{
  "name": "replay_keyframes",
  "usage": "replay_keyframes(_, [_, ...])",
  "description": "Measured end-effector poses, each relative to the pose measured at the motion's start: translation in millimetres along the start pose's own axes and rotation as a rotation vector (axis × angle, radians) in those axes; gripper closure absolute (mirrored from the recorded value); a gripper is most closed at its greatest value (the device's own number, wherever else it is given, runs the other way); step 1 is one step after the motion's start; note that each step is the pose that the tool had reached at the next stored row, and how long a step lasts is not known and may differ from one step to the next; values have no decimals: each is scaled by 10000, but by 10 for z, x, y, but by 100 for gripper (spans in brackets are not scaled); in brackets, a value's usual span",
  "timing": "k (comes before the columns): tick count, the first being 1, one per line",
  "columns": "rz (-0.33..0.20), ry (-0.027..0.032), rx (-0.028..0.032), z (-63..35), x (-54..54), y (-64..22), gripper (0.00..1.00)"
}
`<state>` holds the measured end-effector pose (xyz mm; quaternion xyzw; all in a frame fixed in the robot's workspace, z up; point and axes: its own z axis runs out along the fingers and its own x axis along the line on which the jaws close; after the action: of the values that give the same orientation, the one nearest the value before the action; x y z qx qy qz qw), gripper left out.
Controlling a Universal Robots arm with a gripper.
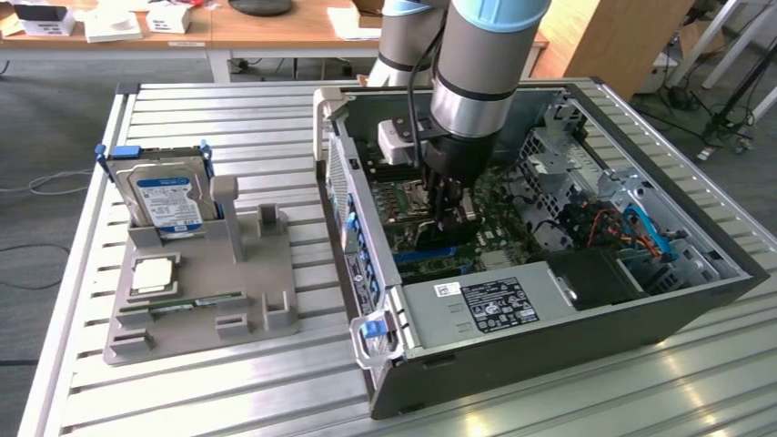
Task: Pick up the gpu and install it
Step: 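Insert the gpu into the slot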
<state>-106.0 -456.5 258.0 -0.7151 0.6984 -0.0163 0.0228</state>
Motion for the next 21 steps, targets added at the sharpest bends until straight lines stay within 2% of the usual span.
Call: replay_keyframes(21, [0,1,0,12,0,1,73])
